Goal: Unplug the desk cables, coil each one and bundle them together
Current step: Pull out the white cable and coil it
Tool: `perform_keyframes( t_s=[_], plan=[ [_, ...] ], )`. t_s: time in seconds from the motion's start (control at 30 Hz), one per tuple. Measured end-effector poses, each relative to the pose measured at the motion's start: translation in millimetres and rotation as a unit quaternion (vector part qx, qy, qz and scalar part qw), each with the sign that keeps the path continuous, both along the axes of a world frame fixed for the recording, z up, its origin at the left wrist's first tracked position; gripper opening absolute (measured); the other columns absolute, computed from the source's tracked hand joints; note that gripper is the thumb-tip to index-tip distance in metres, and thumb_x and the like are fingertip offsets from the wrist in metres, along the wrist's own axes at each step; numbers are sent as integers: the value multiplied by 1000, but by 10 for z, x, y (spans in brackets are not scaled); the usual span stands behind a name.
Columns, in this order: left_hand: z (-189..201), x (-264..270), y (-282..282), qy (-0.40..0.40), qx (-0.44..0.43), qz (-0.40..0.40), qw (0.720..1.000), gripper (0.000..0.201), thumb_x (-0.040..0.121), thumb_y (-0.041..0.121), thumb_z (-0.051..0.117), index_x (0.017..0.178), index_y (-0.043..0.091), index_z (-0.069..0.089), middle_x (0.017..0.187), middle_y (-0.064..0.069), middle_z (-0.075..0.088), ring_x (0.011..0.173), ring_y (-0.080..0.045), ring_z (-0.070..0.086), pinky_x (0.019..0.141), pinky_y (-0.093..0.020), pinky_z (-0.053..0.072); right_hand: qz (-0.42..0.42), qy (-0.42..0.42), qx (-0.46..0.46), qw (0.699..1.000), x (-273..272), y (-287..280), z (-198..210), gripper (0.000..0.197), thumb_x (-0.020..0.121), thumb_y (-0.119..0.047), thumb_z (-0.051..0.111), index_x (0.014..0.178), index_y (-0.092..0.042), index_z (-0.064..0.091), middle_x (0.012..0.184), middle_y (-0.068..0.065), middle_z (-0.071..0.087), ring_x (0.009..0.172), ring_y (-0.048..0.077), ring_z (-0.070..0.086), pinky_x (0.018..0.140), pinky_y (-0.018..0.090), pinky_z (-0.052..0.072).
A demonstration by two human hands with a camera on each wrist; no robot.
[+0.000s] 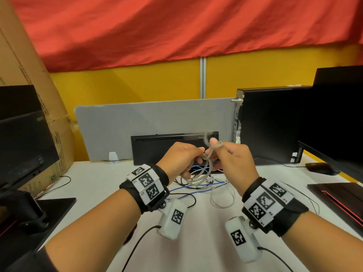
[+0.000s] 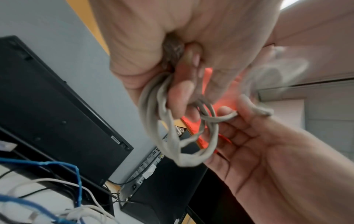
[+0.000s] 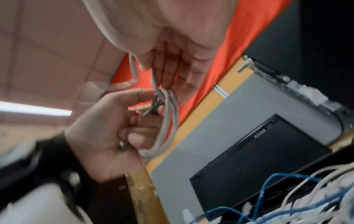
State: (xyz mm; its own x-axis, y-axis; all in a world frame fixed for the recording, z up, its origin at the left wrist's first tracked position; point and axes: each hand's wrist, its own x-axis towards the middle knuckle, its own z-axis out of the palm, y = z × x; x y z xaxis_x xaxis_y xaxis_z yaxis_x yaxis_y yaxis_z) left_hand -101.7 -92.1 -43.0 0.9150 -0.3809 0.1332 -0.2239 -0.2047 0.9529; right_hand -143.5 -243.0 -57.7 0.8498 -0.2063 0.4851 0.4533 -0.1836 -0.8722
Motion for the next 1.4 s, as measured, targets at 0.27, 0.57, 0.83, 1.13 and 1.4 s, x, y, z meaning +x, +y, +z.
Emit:
perform_keyframes(
  t_s=[0.27, 0.57, 0.83, 1.13, 1.4],
  plan=[
    [-86, 45, 29, -62, 65, 73, 993, 35, 100, 32, 48, 73, 11, 56, 57, -2, 39, 34, -8, 41, 49, -29, 43, 161, 163, 216, 949, -63, -43, 174, 19, 92, -6, 60, 106, 5, 67, 83, 18, 71, 73, 27, 71, 65, 31, 60],
    [-90, 74, 76, -109, 55, 119, 985, 38, 101, 32, 45, 82, 3, 59, 68, -8, 52, 60, -22, 52, 64, -38, 51, 271, 187, 382, 864, -147, 63, 251, 21, 90, 3, 56, 110, 10, 58, 86, 22, 68, 83, 33, 71, 73, 40, 60],
    [-50, 139, 186, -105, 22, 169, 980, 34, 101, 35, 45, 77, 15, 57, 59, 3, 49, 52, -11, 50, 60, -33, 48, 206, 186, 105, 955, -100, -72, 105, 21, 95, -5, 54, 111, -8, 67, 68, 4, 57, 49, 9, 40, 47, 20, 35],
    [59, -8, 183, 83, -187, 24, 979, 31, 102, 30, 44, 75, 14, 45, 54, 1, 23, 44, -12, 20, 40, -22, 27, -71, 11, -549, 833, 157, -263, -80, 22, 97, -14, 51, 100, -18, 72, 81, 2, 68, 77, 17, 58, 73, 28, 51],
    [6, -103, 74, 260, -303, -76, 914, 37, 102, 36, 41, 72, 14, 47, 46, 8, 20, 33, -6, 18, 35, -17, 24, -92, -100, -479, 867, 300, -234, -187, 25, 87, 3, 59, 96, -16, 72, 80, 1, 69, 70, 18, 62, 71, 29, 56]
  ],
)
